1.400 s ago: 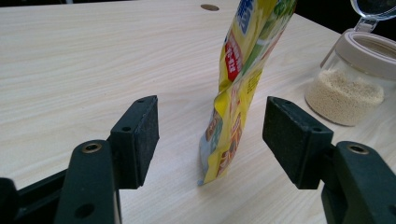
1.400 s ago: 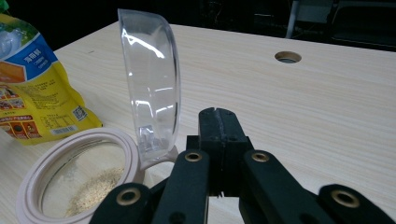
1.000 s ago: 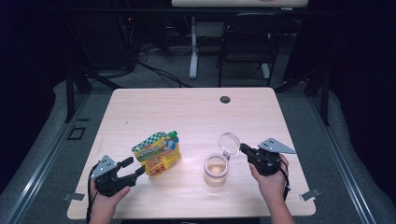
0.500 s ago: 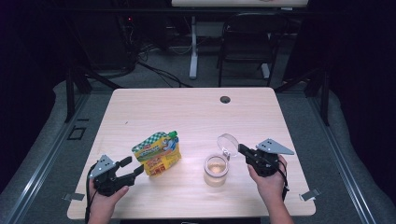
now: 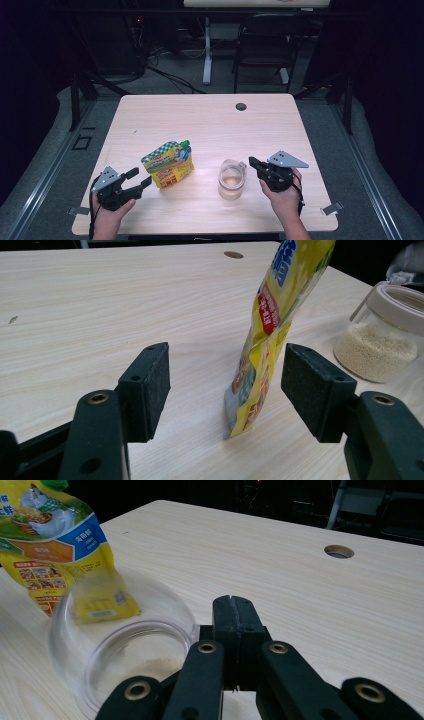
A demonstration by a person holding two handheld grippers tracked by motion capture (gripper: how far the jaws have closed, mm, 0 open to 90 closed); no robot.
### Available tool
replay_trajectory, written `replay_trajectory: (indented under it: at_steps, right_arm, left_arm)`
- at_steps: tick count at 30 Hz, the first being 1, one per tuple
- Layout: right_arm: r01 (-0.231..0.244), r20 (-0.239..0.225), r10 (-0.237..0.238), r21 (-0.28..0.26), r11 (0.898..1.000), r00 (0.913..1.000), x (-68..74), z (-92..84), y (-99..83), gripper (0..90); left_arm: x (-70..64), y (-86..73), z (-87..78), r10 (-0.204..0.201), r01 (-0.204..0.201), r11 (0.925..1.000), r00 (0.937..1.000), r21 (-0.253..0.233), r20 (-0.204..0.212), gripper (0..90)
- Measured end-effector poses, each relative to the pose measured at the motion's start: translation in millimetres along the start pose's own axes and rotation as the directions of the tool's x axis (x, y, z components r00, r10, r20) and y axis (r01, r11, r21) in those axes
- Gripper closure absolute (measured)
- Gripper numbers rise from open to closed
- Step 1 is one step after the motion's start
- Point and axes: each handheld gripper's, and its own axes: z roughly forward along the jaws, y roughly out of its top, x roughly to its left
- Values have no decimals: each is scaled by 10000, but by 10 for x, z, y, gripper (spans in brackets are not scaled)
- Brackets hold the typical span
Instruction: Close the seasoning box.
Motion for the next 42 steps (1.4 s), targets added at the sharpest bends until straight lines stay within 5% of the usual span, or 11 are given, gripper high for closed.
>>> replay_trajectory:
  at_steps: [11,20,26,31,39,42]
  right_arm:
    - [-133,71,133,-116,9998,9999,-55,-64,-5,900]
    - [-442,614,456,-240,9987,9971,-224,-178,-31,900]
    - [-796,1066,801,-85,9968,9911,-357,-200,-145,892]
    - [-499,1551,442,327,9982,9869,-370,-166,-248,870]
    - [-859,1621,738,687,9939,9840,-425,-134,-405,810]
    - [-906,1653,781,692,9935,9831,-440,-151,-440,720]
  left_arm:
    - [67,18,-79,-107,99,9997,9994,-231,-321,369]
    - [176,37,-144,-287,259,9989,9969,-393,-727,372]
    - [281,25,-93,-378,346,9988,9944,-349,-987,382]
    - [371,9,-12,-414,404,9991,9929,-116,-1115,387]
    - [505,-4,113,-896,903,9959,9904,17,-1048,392]
    - [525,-4,160,-921,932,9956,9894,45,-1119,398]
